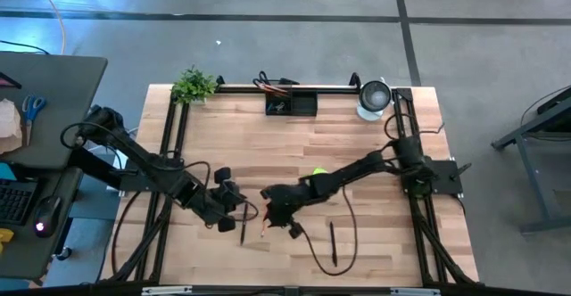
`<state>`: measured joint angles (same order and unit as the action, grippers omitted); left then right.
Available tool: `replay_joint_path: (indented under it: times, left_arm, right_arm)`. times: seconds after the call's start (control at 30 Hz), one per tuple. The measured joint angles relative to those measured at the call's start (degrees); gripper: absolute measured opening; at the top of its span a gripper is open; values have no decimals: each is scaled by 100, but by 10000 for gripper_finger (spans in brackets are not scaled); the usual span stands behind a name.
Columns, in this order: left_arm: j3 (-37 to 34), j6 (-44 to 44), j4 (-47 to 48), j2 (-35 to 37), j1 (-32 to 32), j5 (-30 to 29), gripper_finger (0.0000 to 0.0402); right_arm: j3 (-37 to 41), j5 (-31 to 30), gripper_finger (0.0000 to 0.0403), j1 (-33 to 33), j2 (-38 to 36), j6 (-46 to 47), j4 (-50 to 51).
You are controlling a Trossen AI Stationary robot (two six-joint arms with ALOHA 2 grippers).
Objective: Pick and place office supplies into organizer
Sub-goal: Put the orange pencil into the black desk organizer
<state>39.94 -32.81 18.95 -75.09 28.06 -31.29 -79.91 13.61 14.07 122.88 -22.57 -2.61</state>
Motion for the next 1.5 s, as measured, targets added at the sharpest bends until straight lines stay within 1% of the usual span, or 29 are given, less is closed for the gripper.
replay_joint_path:
  times: [0.1,0.27,0.43,0.6,0.93,1.27,1.5]
  left_arm:
    - [0,-137,96,0,167,-31,28]
    - [0,-284,230,0,367,-140,28]
    - [0,-370,405,0,398,-189,28]
    - [0,-372,401,0,382,-373,28]
    - [0,-411,401,0,384,-376,28]
    - [6,-535,469,4,384,-371,28]
    - [7,-594,509,4,384,-365,28]
  right_arm:
    - [-341,356,103,-109,268,-74,280]
    - [-585,375,103,-197,517,-393,509]
    - [-521,361,98,-267,535,-744,666]
    - [-507,467,81,-368,537,-749,664]
    - [-503,454,55,-447,537,-883,733]
    - [-536,451,58,-445,749,-841,746]
    - [-530,301,64,-375,800,-699,815]
